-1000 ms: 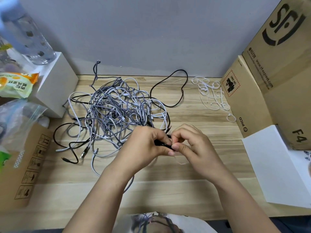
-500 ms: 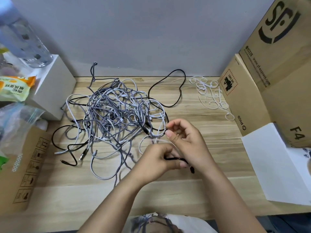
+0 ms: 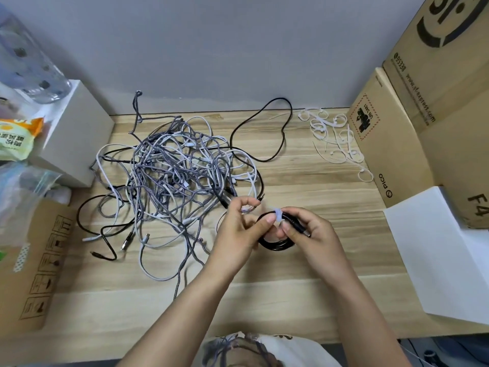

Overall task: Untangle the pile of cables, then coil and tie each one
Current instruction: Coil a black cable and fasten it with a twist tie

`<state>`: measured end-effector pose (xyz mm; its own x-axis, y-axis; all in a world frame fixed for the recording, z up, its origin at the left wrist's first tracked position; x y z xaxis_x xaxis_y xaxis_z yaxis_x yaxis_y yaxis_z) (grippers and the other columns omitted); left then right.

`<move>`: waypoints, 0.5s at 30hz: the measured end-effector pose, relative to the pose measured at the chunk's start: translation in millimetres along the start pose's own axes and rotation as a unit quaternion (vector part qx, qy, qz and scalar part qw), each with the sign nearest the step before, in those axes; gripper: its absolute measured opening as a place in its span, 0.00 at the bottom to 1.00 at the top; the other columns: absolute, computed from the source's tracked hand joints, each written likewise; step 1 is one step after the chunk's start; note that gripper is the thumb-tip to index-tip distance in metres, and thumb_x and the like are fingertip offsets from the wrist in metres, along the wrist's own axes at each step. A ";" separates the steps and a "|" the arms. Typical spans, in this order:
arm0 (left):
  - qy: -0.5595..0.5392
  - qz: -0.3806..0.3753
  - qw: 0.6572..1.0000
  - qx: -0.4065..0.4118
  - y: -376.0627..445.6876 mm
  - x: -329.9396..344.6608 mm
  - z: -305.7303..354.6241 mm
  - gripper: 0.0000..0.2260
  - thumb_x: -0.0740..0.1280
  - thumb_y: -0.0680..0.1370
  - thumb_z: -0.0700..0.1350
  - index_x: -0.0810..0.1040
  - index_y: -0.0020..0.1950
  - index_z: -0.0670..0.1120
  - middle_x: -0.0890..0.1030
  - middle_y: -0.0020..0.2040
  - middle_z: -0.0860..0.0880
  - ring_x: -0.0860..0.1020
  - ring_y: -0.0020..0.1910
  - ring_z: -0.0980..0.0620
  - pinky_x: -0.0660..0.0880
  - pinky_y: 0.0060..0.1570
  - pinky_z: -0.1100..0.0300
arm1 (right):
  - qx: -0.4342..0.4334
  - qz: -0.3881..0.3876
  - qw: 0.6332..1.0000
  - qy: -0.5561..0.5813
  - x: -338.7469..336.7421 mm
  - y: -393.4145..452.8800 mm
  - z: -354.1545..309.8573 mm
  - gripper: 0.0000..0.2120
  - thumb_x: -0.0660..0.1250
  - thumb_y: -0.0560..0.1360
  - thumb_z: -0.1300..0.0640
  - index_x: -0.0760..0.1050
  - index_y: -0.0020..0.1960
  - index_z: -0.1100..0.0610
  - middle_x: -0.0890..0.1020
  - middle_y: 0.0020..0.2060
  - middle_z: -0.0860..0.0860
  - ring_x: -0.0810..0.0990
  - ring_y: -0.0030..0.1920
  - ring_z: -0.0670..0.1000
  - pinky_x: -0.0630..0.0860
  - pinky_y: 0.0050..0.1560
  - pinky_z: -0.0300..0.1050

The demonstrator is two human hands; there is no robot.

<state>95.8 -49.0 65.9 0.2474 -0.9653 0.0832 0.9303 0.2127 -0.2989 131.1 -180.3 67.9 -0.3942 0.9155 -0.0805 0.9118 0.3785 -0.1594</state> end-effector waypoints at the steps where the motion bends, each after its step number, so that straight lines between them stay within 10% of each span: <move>1: 0.048 0.006 0.999 0.021 3.3 0.8 -3.0 0.06 0.68 0.76 0.41 0.74 0.49 0.51 0.80 0.34 0.49 0.74 0.32 0.56 0.68 0.32 0.65 | 0.007 0.003 1.000 0.002 -4.2 1.1 1.7 0.14 0.63 0.75 0.71 0.76 0.47 0.52 0.81 0.29 0.43 0.77 0.33 0.38 0.72 0.40 0.29; 6: 0.182 -0.005 0.982 0.042 21.6 15.5 -17.8 0.07 0.71 0.74 0.47 0.79 0.38 0.56 0.79 0.39 0.52 0.74 0.39 0.60 0.67 0.41 0.69 | 0.052 0.030 0.998 0.008 -26.7 10.7 18.1 0.14 0.65 0.74 0.71 0.77 0.45 0.52 0.80 0.28 0.43 0.76 0.30 0.37 0.73 0.36 0.30; 11: 0.008 -0.075 0.978 -0.195 43.0 51.6 -47.0 0.14 0.58 0.82 0.46 0.77 0.39 0.48 0.78 0.28 0.57 0.73 0.26 0.65 0.70 0.32 0.70 | 0.084 0.097 0.986 -0.103 -63.7 30.2 57.4 0.16 0.71 0.70 0.68 0.77 0.43 0.45 0.82 0.42 0.44 0.79 0.43 0.37 0.73 0.49 0.32; 15: -0.081 -0.087 0.934 -0.338 55.9 75.6 -68.3 0.16 0.51 0.82 0.56 0.74 0.45 0.51 0.77 0.40 0.55 0.74 0.37 0.59 0.68 0.36 0.64 | 0.146 0.156 0.961 -0.177 -96.6 41.8 95.4 0.13 0.73 0.69 0.64 0.77 0.42 0.45 0.83 0.46 0.51 0.80 0.49 0.50 0.72 0.51 0.42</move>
<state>148.0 -120.5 -9.5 0.1964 -0.9292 0.3130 0.5911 -0.1425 -0.7939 196.3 -265.9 -24.8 -0.1677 0.8552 -0.4904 0.9413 -0.0089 -0.3374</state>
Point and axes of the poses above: each hand's wrist, its own y-axis towards the middle knuckle, its own x-axis out of the palm, z = x × y, the point moved 5 cm from there along y, towards the middle knuckle
